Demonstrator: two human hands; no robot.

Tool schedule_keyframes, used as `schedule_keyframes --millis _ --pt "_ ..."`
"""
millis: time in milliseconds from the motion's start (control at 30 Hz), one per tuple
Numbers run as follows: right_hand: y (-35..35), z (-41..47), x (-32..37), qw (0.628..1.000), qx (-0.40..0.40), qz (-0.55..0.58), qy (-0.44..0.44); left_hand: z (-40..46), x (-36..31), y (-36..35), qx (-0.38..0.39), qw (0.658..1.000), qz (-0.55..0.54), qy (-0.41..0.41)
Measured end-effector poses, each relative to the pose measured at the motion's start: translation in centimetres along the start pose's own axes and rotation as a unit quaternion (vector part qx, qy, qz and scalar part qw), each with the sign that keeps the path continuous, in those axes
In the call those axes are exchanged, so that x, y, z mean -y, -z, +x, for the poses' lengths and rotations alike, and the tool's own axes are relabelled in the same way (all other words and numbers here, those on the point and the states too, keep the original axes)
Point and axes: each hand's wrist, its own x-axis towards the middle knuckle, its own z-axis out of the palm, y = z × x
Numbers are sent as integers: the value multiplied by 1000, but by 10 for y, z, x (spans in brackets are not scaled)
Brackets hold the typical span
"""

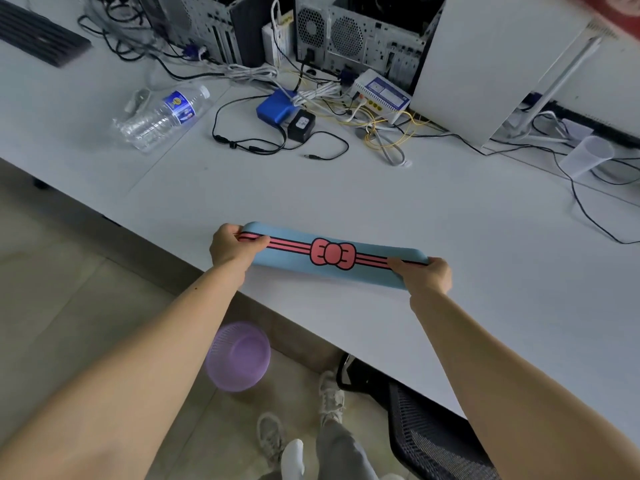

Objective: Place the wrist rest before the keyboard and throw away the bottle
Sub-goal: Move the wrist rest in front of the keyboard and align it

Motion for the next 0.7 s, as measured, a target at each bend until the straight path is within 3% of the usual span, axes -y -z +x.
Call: schedule_keyframes --millis 300,700 --pt "-34 -21 67 996 34 34 70 11 -18 55 -68 989 -128 5" --pt "-117 -110 126 985 64 57 150 28 -13 182 -92 969 -231 -17"
